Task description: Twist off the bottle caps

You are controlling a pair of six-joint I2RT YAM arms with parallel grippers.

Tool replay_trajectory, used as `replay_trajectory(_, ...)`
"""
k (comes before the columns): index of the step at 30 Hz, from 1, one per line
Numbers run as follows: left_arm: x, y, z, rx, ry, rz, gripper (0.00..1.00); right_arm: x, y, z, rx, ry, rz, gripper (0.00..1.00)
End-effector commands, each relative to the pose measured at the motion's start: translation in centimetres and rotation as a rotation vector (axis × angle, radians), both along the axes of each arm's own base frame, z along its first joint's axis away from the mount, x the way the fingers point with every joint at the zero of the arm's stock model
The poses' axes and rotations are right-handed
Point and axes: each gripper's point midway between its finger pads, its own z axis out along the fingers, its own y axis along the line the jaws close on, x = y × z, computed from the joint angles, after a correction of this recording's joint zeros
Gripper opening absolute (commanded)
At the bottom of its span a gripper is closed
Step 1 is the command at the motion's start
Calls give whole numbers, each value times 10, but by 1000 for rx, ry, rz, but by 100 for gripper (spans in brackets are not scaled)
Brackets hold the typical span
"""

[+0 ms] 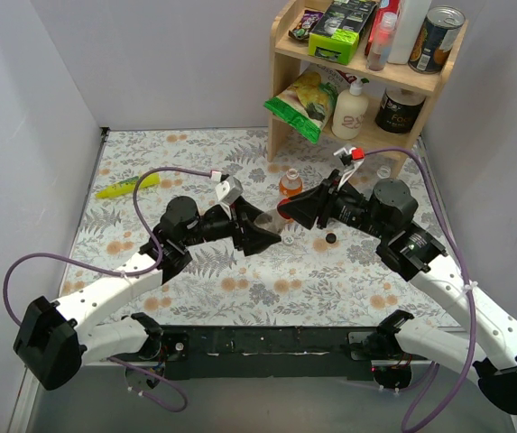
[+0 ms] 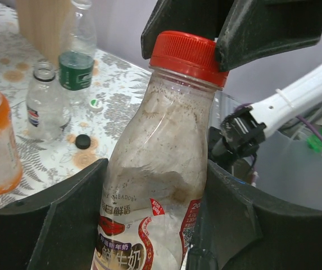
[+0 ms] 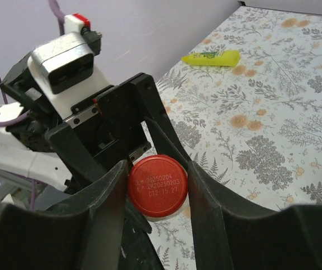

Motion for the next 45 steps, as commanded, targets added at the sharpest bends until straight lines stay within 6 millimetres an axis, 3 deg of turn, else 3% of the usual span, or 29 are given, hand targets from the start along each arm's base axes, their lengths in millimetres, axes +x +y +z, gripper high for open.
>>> replay_trajectory(1,-37,2,44,-108,-103,-259,42,-23,10,13,-27,-122,169,1)
replay_trajectory(7,-62,10,48,-117,-110,-447,39,-37,15,10,-47,-184,310,1)
replay_trajectory(21,-84,17,40,-81,-55,-656,36,-81,7,21,-31,-378,664,1)
replay_trajectory(27,-77,13,39,-79,-60,-628,35,-76,7,22,-42,-382,640,1)
replay_trajectory(30,-63,8,33,-59,-33,-548,35,-70,7,21,-49,-356,596,1)
replay_trajectory(35,-39,2,32,-51,-40,-388,35,-47,3,25,-69,-313,416,50)
replay_trajectory(37,-34,2,28,-36,-34,-356,35,-38,-2,29,-71,-298,336,59)
replay_trajectory(38,-30,1,26,-33,-33,-334,35,-36,-4,31,-70,-300,314,73)
replay_trajectory(45,-8,3,25,-16,-42,-186,35,-8,-31,46,-69,-276,17,87)
